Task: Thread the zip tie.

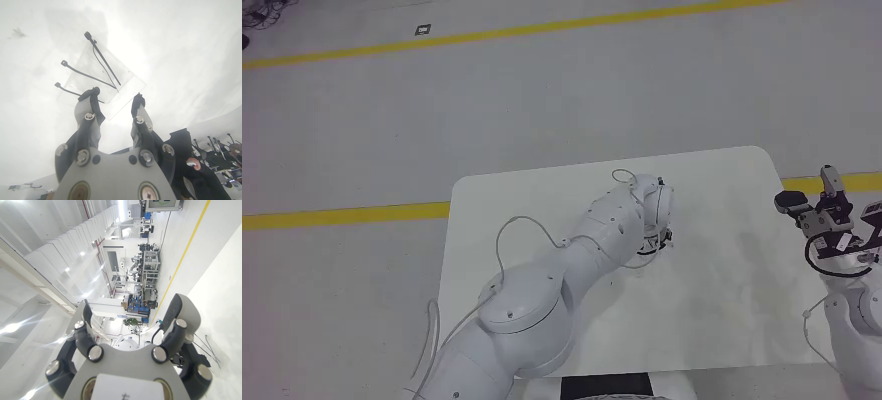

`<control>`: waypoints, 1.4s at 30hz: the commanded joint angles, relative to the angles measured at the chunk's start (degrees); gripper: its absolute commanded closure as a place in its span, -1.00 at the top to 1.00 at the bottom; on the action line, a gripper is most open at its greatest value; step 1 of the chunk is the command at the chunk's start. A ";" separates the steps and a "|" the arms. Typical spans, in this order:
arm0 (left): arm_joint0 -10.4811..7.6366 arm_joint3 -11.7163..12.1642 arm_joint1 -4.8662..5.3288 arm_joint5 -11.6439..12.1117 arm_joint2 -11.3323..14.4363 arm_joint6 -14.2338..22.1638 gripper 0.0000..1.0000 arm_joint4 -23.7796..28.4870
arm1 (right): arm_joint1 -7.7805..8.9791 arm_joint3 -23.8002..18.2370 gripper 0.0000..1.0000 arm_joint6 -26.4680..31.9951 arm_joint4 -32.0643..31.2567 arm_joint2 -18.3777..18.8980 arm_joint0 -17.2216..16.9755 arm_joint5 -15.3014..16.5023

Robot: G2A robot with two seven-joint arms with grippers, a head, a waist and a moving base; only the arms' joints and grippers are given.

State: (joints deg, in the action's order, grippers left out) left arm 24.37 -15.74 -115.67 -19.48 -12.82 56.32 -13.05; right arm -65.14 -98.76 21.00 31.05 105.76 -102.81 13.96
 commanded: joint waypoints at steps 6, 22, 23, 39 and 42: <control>-0.35 0.33 0.05 0.00 -0.24 -0.02 -0.30 -0.36 | 0.00 0.00 1.00 0.00 0.00 0.00 0.00 0.00; 0.21 2.25 -0.33 0.00 0.14 -6.99 -0.42 0.81 | 0.00 0.00 1.00 0.00 0.00 0.00 0.00 0.00; 0.23 2.27 -0.33 0.00 0.15 -7.10 -0.42 0.79 | 0.00 0.00 1.00 0.00 0.00 0.00 0.00 0.00; 0.66 3.04 -0.33 0.00 0.42 -8.59 -0.40 0.54 | 0.00 0.00 1.00 0.00 0.00 0.00 0.00 0.00; 0.71 2.57 -0.33 0.00 0.44 -8.59 -0.40 0.59 | 0.00 0.00 1.00 0.00 0.00 0.00 0.00 0.00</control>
State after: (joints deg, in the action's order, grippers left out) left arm 25.08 -13.06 -116.00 -19.48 -12.37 47.69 -12.49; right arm -65.14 -98.76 21.00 31.05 105.76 -102.81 13.96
